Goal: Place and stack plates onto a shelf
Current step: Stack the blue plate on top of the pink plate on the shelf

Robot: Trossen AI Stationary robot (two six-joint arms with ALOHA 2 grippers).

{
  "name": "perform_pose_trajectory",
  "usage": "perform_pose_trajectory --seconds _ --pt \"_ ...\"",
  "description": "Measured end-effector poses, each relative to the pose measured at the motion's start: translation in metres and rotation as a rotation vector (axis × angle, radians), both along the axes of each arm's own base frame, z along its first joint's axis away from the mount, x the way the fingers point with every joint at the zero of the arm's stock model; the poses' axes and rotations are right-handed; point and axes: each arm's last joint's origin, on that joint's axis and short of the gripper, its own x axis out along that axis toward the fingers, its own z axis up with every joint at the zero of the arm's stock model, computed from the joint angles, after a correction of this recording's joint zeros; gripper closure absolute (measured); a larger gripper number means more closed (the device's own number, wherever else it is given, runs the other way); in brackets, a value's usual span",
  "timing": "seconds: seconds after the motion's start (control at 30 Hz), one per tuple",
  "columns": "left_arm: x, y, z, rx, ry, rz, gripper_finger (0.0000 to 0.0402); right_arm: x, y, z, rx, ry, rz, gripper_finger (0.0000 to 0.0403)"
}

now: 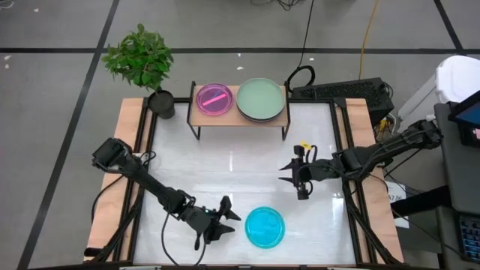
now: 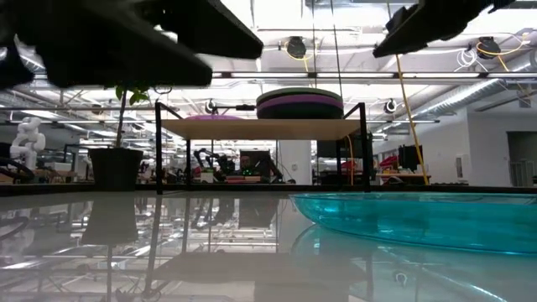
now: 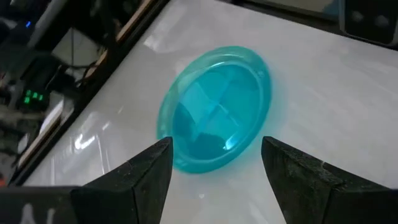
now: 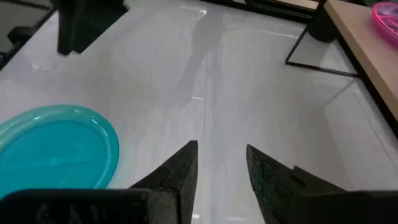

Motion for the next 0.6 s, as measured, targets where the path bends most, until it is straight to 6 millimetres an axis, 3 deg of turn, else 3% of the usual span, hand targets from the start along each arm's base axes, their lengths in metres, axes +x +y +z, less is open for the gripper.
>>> perform_pose_trajectory --seconds 0.2,0.33,0.6 --pt "0.021 -0.007 -0.022 0.078 0.012 -0.033 0.0156 -0.008 -0.002 0.003 0.056 -0.032 -0.028 0.0284" --pt "0.036 -0.015 -0.037 0.158 0.045 -0.063 0.0183 -0.009 -0.003 0.005 0.065 -0.049 -0.030 0.0284" --pt "0.046 -0.021 -0.040 0.276 0.114 -0.088 0.0238 -0.009 -0.002 0.005 0.063 -0.046 -0.026 0.0284"
